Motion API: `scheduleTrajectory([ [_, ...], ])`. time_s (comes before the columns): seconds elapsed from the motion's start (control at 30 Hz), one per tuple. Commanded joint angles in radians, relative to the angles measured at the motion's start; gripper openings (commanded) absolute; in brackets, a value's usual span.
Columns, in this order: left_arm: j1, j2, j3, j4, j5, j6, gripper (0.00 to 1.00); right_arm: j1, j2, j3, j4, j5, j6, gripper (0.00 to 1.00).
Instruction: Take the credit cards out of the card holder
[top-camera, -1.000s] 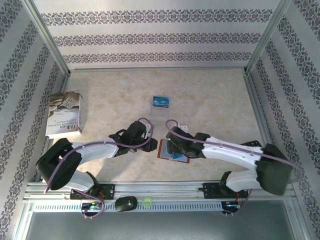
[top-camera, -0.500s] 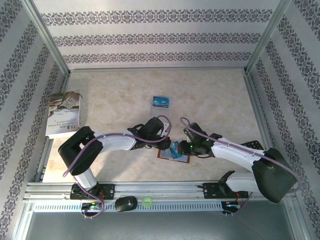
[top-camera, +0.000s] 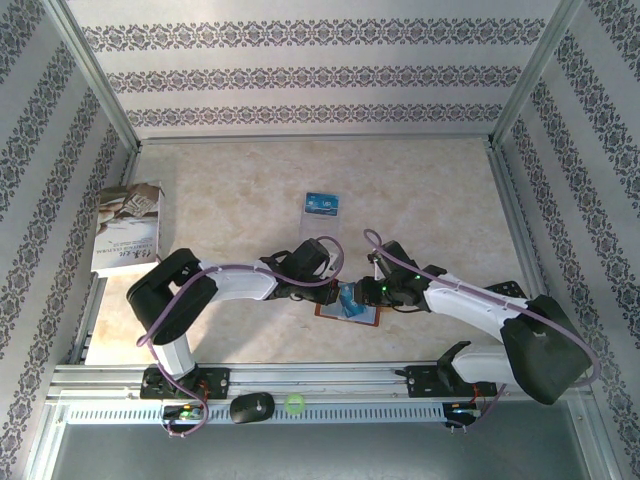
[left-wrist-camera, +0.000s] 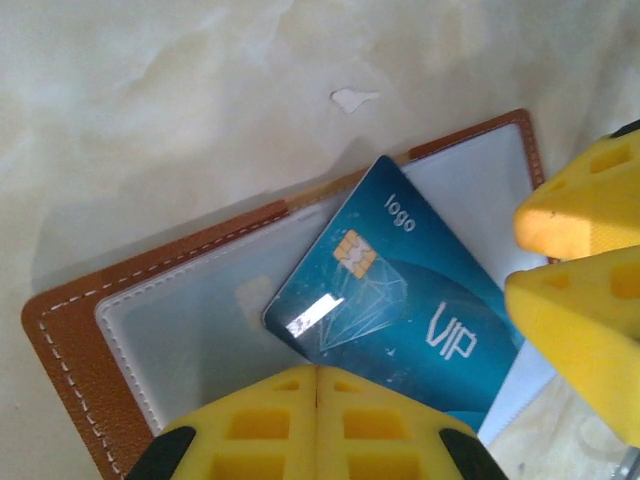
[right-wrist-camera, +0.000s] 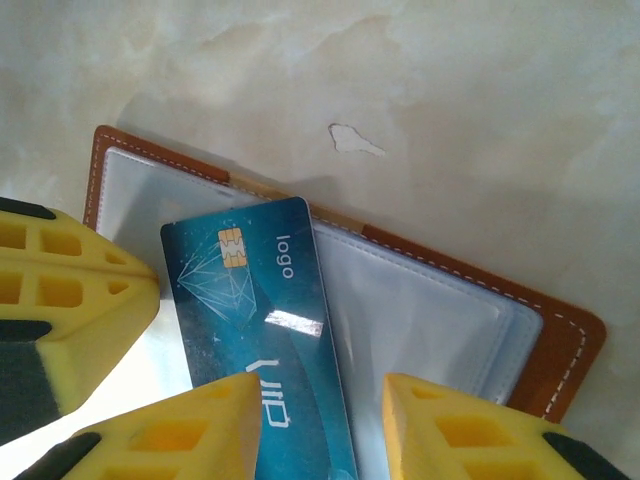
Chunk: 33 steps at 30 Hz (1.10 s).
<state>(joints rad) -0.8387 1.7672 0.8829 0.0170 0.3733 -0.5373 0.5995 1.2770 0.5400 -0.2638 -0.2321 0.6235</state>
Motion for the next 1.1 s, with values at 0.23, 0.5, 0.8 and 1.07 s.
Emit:
scheduleTrajectory([
  [0.23, -0.011, -0.069, -0.001, -0.054, -0.032, 0.015, 0.02, -0.014, 0.014, -0.003, 0.022, -0.024, -0.012, 0.36],
  [0.5, -0.013, -0.019, 0.035, -0.011, -0.004, 0.005, 0.00, -0.014, 0.008, -0.003, 0.021, -0.027, -0.015, 0.36],
  [0.8, -0.007, 0.042, 0.037, -0.027, -0.055, 0.023, 0.00, -0.014, 0.030, 0.001, 0.030, -0.048, -0.021, 0.35],
  [1.07, -0.005, 0.052, 0.018, -0.038, -0.060, 0.023, 0.00, -0.016, 0.078, 0.011, 0.040, -0.051, -0.016, 0.35],
])
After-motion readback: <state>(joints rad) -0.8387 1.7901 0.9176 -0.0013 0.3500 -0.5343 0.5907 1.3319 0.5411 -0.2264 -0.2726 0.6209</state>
